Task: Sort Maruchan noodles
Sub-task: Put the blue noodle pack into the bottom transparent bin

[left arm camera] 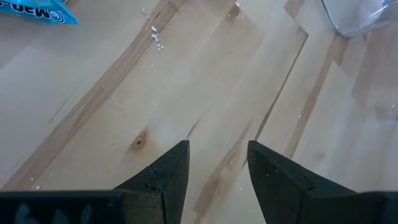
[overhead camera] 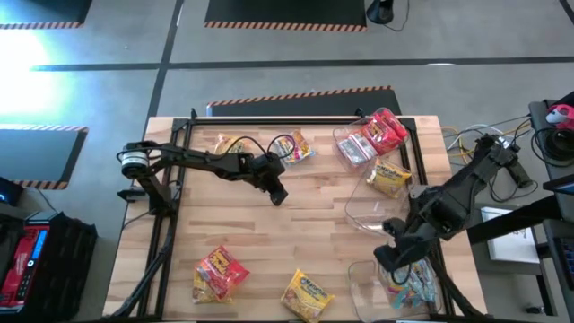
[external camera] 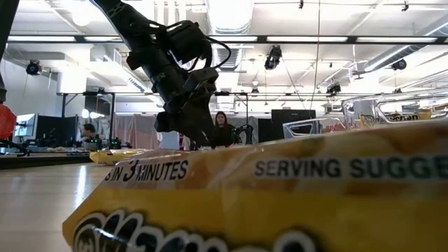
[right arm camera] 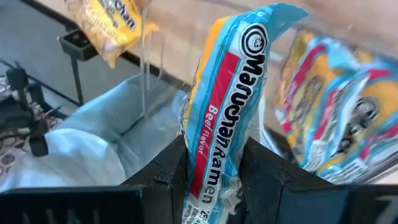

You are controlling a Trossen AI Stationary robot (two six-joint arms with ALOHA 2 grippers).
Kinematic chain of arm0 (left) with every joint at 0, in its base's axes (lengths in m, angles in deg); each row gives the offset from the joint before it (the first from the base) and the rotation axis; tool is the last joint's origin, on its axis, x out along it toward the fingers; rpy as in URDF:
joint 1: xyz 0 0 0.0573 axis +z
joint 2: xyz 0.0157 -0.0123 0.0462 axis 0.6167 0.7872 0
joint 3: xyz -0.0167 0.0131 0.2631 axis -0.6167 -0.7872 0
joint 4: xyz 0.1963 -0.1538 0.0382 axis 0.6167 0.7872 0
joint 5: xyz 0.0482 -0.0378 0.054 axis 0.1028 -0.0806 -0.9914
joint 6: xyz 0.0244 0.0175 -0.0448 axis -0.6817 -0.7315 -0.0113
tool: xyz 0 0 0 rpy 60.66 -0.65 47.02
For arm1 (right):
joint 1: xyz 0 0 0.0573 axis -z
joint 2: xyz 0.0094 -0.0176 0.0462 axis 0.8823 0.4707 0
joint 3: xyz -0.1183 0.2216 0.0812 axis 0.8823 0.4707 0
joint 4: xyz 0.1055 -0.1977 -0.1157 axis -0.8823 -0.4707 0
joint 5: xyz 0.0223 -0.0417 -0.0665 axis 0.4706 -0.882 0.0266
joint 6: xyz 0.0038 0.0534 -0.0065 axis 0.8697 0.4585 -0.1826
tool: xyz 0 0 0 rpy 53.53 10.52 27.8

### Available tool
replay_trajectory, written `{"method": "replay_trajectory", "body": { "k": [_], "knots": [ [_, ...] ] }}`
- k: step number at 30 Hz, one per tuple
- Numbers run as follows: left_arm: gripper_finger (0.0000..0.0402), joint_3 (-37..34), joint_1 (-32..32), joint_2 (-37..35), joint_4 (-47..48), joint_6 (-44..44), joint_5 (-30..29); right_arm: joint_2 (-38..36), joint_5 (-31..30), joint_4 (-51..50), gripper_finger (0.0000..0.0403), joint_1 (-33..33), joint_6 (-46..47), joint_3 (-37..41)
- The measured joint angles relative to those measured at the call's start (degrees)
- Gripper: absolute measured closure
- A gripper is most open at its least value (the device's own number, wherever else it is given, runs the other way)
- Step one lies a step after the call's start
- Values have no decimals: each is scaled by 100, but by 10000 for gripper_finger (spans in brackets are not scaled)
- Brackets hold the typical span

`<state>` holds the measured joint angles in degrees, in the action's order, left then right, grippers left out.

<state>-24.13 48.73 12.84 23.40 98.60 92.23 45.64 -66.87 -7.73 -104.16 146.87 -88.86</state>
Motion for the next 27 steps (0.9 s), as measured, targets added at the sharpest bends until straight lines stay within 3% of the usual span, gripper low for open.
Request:
{"method": "replay_trajectory", "body": {
  "k": [11, 27],
  "knots": [
    [256, -63, 2, 0, -17, 21, -9, 785, -45, -53, 294, -475, 193, 62],
    [256, -64, 4, 0, -1, 202, -9, 1552, -107, -17, 293, -515, -534, 414]
  ]
}}
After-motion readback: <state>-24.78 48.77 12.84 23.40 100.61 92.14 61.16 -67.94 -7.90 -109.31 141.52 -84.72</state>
